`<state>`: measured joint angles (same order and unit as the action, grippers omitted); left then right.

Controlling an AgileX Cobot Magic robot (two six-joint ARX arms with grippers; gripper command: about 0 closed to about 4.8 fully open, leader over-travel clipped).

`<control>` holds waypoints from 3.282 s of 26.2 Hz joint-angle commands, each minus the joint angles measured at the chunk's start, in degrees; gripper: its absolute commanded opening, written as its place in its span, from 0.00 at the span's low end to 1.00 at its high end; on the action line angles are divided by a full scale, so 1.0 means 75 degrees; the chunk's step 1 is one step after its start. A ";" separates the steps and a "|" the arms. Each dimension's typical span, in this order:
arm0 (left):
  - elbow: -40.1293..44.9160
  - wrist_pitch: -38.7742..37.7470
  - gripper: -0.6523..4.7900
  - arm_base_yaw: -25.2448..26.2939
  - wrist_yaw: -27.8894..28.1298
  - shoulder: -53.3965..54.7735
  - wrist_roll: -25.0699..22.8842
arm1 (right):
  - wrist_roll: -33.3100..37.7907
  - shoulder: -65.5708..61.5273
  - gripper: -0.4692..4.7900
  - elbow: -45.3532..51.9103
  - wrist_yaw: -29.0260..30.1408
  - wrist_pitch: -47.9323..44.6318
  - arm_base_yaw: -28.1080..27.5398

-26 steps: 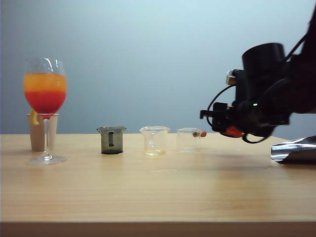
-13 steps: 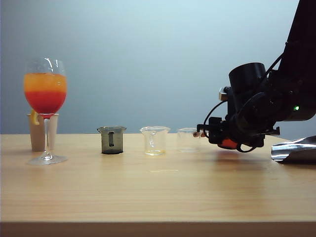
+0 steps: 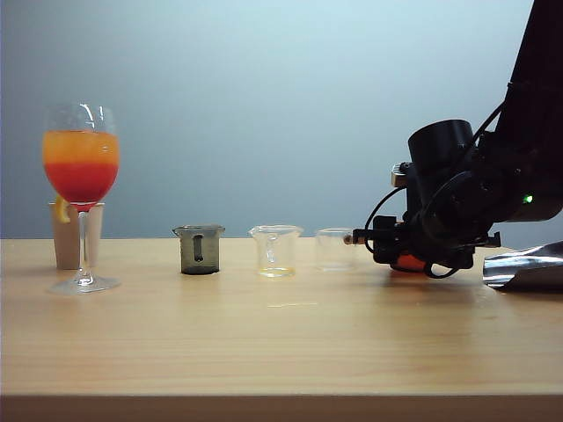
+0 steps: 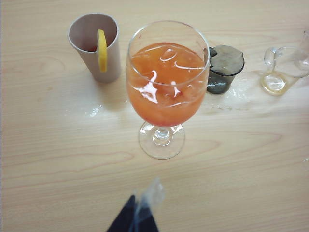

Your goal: Pick up the fourth measuring cup from the left, pour the grenadine inside into the goblet, and finally put the measuring cup back in its original place.

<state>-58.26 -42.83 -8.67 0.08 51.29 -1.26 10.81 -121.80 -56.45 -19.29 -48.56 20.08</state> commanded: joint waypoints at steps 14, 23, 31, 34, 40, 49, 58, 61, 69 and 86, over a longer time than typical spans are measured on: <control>-0.0026 0.0064 0.12 0.0015 -0.0015 -0.0017 0.0026 | 0.0003 0.0592 0.94 -0.0003 0.0221 0.0388 0.0006; -0.0026 0.0064 0.12 0.0015 -0.0015 -0.0017 0.0029 | -0.0044 0.2020 0.94 0.1154 0.0347 0.0699 0.0058; -0.0026 0.0061 0.12 0.0015 -0.0020 -0.0020 0.0029 | -0.0003 0.5441 0.34 0.2203 0.1661 0.3383 0.0341; -0.0026 0.0064 0.12 0.0015 -0.0020 -0.0017 0.0029 | 0.0265 0.7385 0.08 0.2203 0.1918 0.4913 0.0332; -0.0026 0.0064 0.12 0.0015 -0.0015 -0.0020 0.0029 | -0.0082 1.0448 0.08 0.2206 0.2308 0.8195 0.0291; -0.0012 0.0058 0.12 0.0035 -0.0012 -0.0154 0.0029 | -0.0096 1.4545 0.08 0.2637 0.1845 1.0806 -0.0192; 0.2148 0.0898 0.12 0.0968 -0.0347 -0.3077 0.0026 | -0.0026 1.6177 0.08 0.4077 0.1405 1.0789 -0.0181; 0.3506 0.0895 0.12 0.1335 -0.0361 -0.4284 0.0029 | -0.0050 1.6174 0.08 0.5222 0.1536 0.9489 -0.0169; 0.5648 0.1708 0.12 0.1355 -0.0326 -0.5802 0.0026 | -0.0073 1.6162 0.08 0.6796 0.1711 0.8020 -0.0312; 0.7536 0.3917 0.12 0.1355 -0.0358 -0.6825 0.0087 | -0.0102 1.6192 0.24 0.7382 0.1495 0.6271 -0.1798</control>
<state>-3.05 -18.33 1.45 -2.48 0.10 -0.56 10.00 -0.54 -0.91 -6.28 -0.23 6.52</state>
